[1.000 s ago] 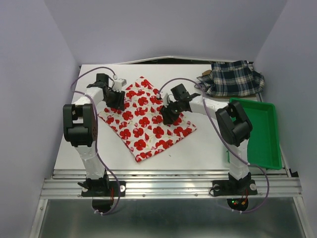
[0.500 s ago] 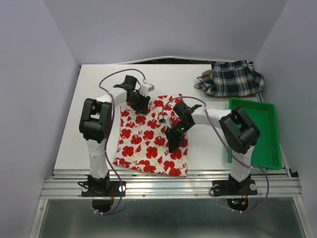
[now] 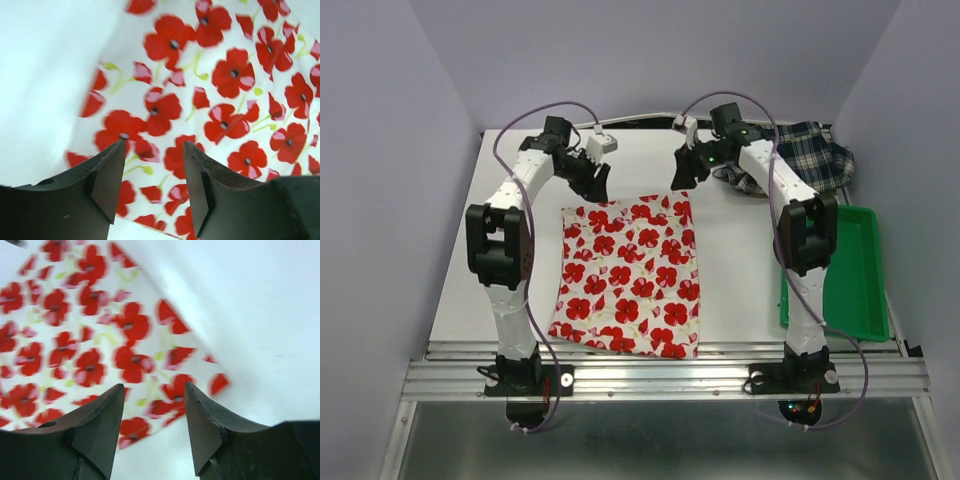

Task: Fold and stack the skirts
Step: Flatten the skirt out, then fold the skirt

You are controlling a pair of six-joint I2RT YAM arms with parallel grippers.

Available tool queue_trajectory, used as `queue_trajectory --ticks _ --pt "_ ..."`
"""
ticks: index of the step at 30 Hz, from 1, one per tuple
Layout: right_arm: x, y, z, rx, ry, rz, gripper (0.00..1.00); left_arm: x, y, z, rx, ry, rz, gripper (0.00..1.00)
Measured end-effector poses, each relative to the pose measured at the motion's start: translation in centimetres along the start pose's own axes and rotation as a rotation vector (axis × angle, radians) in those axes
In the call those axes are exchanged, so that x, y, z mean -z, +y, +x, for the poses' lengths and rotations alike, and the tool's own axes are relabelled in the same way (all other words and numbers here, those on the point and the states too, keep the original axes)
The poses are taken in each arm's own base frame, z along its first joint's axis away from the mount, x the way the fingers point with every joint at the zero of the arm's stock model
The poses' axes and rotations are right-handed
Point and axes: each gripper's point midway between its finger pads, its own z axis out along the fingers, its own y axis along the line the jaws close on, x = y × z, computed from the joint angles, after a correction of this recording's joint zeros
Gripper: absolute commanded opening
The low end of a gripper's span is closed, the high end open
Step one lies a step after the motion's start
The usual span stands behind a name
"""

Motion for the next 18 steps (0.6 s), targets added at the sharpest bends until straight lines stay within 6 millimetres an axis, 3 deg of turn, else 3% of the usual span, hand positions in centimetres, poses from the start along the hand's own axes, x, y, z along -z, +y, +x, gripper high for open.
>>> queue_trajectory --ticks 3,5,7,11,18 --pt "0.4 -7.2 -0.7 0.008 -0.022 0.152 0.54 2.2 1.9 -3.1 -0.046 -0.071 -0.052 0.61" --pt "-0.4 -10.3 0.1 0.003 -0.004 0.219 0.55 2.8 3.0 -4.0 -0.052 -0.093 -0.075 0.61" --pt "-1.6 -12.0 1.0 0.002 0.014 0.255 0.57 2.8 4.3 -4.2 -0.040 -0.101 -0.088 0.61" --pt "-4.2 -14.0 3.6 0.013 0.072 0.294 0.60 1.4 6.8 -2.1 0.030 -0.066 -0.100 0.61" --pt "-5.7 -15.0 5.0 0.119 0.096 0.296 0.55 -0.1 9.4 1.1 0.105 0.005 -0.130 0.60"
